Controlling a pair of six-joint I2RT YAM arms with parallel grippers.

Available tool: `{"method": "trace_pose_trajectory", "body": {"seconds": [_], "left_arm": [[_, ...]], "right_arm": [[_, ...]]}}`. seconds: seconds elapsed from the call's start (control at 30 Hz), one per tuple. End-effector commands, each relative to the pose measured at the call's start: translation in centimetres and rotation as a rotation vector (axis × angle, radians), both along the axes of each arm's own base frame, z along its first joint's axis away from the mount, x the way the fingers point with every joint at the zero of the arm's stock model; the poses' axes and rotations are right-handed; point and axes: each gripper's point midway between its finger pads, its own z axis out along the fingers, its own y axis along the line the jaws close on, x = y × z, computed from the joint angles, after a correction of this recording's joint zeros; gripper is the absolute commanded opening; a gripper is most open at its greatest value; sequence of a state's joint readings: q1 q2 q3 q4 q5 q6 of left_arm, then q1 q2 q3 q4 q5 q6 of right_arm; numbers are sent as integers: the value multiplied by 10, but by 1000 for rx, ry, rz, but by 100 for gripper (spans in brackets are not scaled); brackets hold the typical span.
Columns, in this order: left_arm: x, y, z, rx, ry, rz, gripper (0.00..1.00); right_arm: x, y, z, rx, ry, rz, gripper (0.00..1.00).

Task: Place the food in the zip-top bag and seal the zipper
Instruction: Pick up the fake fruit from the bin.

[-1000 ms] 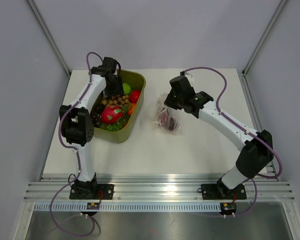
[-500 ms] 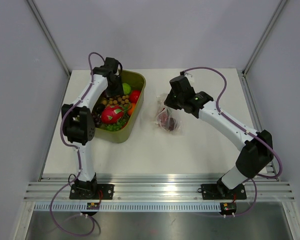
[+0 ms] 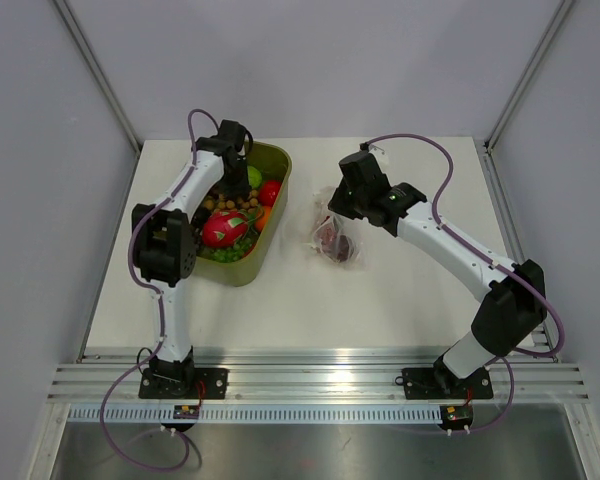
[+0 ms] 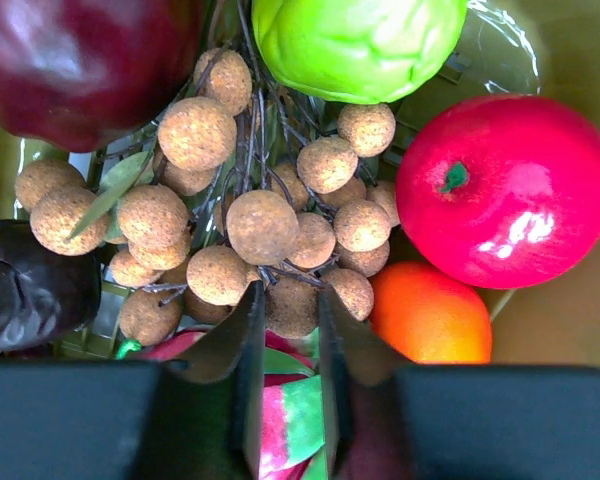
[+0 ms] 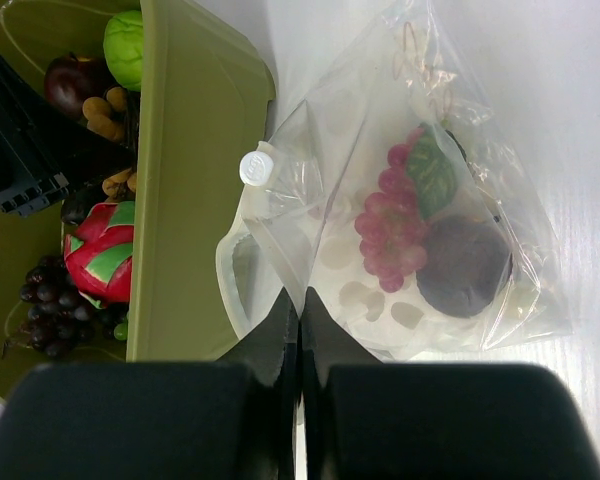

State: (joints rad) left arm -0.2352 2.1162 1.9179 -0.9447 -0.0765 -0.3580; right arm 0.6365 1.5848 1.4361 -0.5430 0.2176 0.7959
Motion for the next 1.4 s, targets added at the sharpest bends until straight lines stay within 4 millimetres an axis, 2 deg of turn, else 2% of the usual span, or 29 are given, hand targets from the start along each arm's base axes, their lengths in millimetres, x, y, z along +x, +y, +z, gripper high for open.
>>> {"method": "trace_pose_trajectory", "body": {"seconds": [0.0,0.07,0.17,0.2,0.33,0.47,0.67,0.8,1.03,1.1,1.13,1.37], "left_arm": [[12,0,23,10,-79,2,13],[12,1,31,9,-95,3,5],[10,3,52,8,-135,6,0],[10,4,60,7,-151,11,0],[7,12,113,-2,-268,34,0],[4,17,157,-22,-373,57,0],[-8,16,198,-59,-455,50,0],[-18,13,219,-92,-492,27,0],[-44,-18,246,-259,-513,-105,0],[-49,-22,244,-288,-505,-119,0],[-51,-25,249,-308,-522,-127,0],[-49,-26,238,-310,-502,-127,0]], "right_arm": [[9,5,27,39,-69,4,0],[10,5,27,40,-70,4,0],[10,5,27,40,-70,4,0],[10,5,27,40,-70,4,0],[9,5,28,42,-73,4,0],[9,4,28,43,-72,3,0],[9,6,28,48,-72,4,0],[9,4,28,46,-73,1,0],[8,4,27,50,-71,0,0],[7,4,26,49,-68,1,0],[7,4,28,53,-71,2,0],[5,4,27,58,-67,1,0]]}}
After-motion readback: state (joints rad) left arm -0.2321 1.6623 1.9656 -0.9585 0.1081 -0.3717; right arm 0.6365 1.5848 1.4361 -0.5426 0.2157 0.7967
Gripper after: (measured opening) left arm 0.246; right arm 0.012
